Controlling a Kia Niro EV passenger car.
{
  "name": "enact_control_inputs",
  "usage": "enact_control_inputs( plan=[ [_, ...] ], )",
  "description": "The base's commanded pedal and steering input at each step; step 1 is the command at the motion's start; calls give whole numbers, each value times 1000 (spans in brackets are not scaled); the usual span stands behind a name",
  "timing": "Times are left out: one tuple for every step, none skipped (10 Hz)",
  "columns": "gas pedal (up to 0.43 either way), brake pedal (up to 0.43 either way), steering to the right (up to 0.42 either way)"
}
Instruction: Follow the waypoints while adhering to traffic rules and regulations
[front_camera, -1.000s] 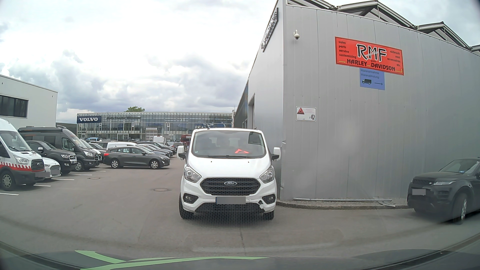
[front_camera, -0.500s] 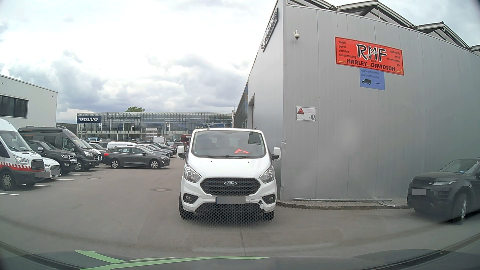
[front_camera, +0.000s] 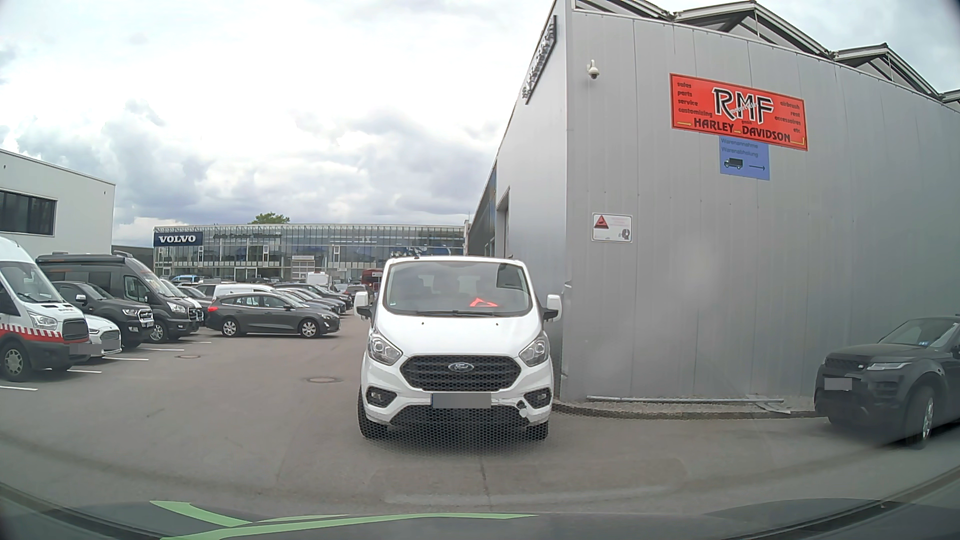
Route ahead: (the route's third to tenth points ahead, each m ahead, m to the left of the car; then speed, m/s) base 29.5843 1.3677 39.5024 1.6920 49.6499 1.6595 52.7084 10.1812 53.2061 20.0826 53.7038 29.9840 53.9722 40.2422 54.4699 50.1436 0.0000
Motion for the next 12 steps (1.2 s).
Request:
enact_control_inputs(
  plan=[
    [0,524,-12],
    [0,524,-11],
    [0,524,-11],
    [0,524,-11],
    [0,524,-11],
    [0,524,-11],
    [0,524,-11],
    [0,524,-11],
    [0,524,-11],
    [0,524,-11],
    [0,524,-11],
    [0,524,-11]
  ],
)
